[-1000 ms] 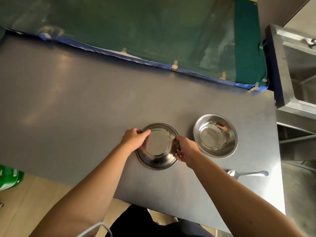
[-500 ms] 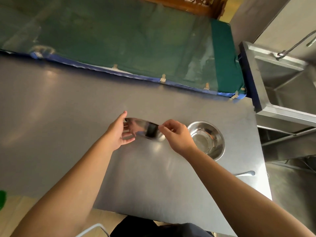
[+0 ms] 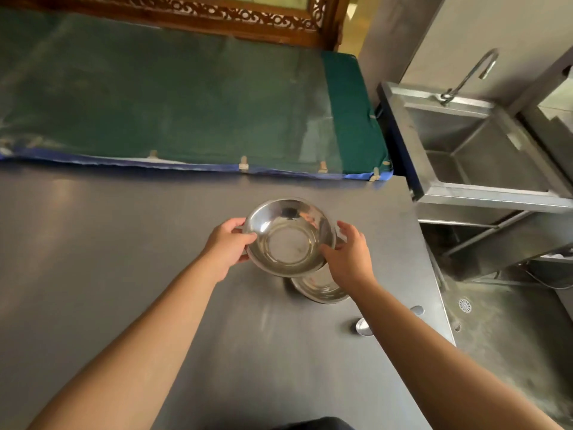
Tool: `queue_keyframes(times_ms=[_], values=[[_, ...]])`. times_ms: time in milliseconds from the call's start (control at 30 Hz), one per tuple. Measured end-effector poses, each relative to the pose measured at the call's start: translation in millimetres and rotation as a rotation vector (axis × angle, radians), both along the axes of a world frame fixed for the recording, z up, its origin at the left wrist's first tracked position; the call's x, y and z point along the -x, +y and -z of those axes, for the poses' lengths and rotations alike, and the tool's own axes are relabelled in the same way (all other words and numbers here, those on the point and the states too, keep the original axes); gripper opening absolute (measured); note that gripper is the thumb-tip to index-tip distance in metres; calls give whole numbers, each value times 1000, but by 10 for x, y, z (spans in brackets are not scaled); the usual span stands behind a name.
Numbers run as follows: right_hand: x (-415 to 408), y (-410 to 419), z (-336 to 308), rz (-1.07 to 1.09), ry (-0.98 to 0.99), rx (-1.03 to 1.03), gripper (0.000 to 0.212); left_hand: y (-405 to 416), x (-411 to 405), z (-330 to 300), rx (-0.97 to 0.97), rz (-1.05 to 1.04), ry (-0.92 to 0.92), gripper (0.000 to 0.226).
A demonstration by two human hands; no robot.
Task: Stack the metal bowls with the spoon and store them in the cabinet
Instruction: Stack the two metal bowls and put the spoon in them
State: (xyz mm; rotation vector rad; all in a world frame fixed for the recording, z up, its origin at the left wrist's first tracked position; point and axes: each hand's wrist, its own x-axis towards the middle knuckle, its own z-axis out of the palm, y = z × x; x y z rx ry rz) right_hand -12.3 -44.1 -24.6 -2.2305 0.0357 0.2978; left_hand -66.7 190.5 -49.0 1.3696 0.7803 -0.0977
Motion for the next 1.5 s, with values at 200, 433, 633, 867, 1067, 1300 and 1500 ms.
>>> queue_keyframes(times_ms=[200, 433, 633, 867, 1067, 1300, 1500], values=[[-229, -501, 125, 68, 80, 20, 14, -551, -203, 235, -129, 83, 20, 26], [-366, -815, 474, 69, 181, 29, 34, -883, -236, 467, -259, 215, 142, 22], [-378, -905, 718, 74, 198, 50, 35, -964, -201, 559, -316, 258, 163, 19], [-380, -922, 855, 49, 194, 108, 32, -1018, -202, 642, -245, 314, 173, 25], [-379, -983, 942, 3, 232, 168, 41, -1047, -197, 684, -177, 274, 173, 45], [-318, -1186, 906, -65, 193, 201, 39, -1061, -204, 736, -217, 266, 191, 84], [-161, -1607, 924, -240, 67, 407, 32, -1091, -200, 738, -494, 364, 170, 73]])
